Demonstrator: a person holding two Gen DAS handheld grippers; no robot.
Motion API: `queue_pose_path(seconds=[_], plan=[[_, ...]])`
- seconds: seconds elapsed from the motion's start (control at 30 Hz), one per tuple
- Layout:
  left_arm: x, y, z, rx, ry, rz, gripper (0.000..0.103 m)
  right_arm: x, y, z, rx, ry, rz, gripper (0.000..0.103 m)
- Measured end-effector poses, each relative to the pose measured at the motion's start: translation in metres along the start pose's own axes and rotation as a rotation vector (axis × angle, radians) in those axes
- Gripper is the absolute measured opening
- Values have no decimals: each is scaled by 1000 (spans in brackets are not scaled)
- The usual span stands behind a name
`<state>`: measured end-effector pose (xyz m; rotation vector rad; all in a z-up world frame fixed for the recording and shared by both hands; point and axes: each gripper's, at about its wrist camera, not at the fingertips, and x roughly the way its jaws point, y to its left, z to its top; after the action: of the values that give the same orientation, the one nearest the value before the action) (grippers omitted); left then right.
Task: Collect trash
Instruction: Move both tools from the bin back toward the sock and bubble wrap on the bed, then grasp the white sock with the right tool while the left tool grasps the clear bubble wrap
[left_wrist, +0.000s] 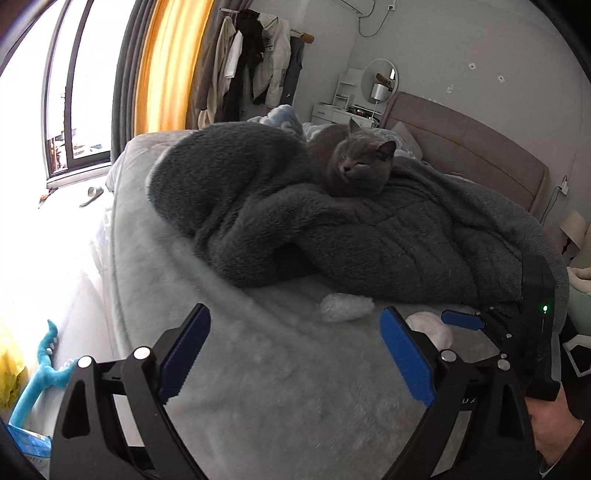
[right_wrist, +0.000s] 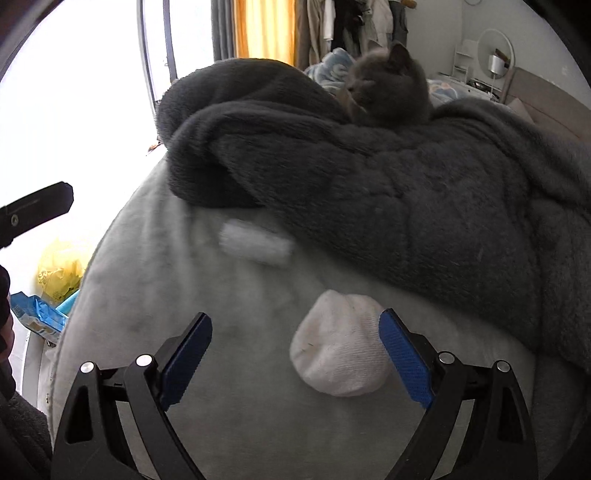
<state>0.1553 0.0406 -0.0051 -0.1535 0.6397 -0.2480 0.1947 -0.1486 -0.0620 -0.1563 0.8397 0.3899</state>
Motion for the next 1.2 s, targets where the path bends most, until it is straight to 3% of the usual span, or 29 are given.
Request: queue_pose_path(seconds=[0.23,0.3,0.6,0.8,1.2], plan=[[37,-19,4,14,44,-38,95,11,-27,-6,23,44,4,92],[47,-25,3,16,62,-49,95,12,-32,-8,22,53,0,81],[86,-41,-3,4,130,-42,94,9,-58,-21,53,35,0,49],[104,-44,-8,6,142,-19,93,-6,-69,-22,59,-12,14,47],[140,-59,-20,49,198,50,86,-27,-90,-28,93,-15,46,47]])
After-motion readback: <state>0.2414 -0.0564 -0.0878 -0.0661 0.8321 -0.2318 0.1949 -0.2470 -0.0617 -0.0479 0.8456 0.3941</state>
